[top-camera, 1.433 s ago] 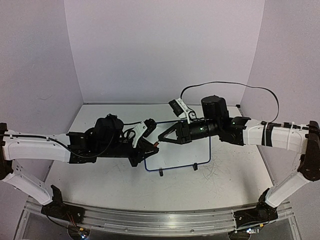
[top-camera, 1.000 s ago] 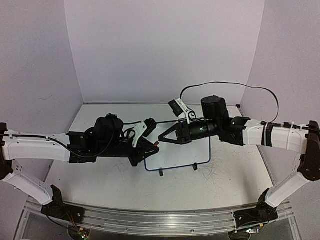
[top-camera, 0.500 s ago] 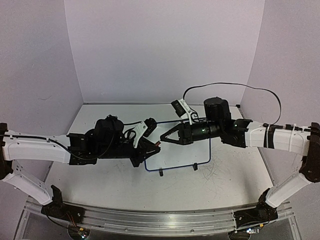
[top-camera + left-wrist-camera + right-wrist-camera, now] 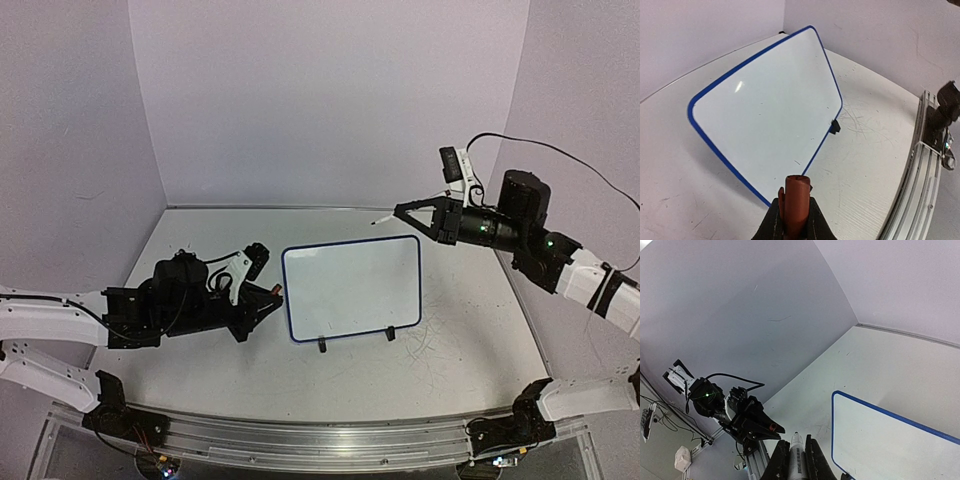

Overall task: Write a sentence on the whiteboard
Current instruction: Open the pen cap from the whiteboard marker, then put down the pen cap at the corner of the board.

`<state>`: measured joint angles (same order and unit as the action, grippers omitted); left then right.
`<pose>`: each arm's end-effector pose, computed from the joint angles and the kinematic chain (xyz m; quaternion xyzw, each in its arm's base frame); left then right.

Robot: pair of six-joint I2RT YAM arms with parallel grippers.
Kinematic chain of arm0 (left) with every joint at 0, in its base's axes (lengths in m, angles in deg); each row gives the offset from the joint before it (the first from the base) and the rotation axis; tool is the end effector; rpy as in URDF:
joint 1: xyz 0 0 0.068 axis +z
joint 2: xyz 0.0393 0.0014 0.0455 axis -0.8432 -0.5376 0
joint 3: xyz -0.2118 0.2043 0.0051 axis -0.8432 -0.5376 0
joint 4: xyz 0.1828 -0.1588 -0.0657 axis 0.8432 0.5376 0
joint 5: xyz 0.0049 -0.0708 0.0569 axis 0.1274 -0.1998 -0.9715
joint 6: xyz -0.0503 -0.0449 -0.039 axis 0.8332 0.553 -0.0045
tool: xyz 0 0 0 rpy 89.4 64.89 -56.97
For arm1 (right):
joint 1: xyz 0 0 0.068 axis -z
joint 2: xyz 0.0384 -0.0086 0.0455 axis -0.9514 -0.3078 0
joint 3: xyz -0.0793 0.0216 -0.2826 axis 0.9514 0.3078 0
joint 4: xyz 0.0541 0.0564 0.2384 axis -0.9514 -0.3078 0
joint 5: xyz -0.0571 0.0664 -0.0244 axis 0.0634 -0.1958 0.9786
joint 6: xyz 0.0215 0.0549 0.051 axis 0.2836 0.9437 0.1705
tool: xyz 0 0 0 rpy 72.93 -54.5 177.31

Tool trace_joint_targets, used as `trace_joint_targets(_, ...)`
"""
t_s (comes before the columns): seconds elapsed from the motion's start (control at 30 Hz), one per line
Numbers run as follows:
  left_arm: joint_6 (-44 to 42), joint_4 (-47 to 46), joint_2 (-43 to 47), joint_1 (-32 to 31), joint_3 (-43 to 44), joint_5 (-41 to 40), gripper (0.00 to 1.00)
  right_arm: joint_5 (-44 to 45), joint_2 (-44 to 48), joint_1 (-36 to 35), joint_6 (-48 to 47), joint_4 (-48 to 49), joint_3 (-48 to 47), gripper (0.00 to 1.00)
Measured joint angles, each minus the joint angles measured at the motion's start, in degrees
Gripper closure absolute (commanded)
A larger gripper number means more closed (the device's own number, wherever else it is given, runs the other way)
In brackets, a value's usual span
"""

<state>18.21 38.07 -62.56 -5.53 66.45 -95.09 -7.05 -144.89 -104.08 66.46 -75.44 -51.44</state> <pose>0.1244 -0.2285 0.2710 0.3593 0.7381 -0.2895 0.4922 0.1960 0.1743 0.3915 -0.2844 0.6513 0.5353 0.4565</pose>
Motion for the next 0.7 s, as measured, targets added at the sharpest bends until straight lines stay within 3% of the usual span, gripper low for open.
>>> trace_joint_targets(0.13,6.4,2.4,1.5,1.6,-1.1,-6.7,1.00,7.9,2.5,0.0,-2.0,-3.5,0.6,1.00)
trace_joint_targets(0.4,22.5,11.5,-5.1,17.5,-4.4,-10.6,1.00,15.4,2.8,0.0,-9.4,-9.4,0.7,1.00)
trace_joint_targets(0.7,27.4,16.9,-22.4,18.7,-1.8,-7.0,0.97,20.6,2.7,-4.6,-14.9,-9.8,0.7,1.00)
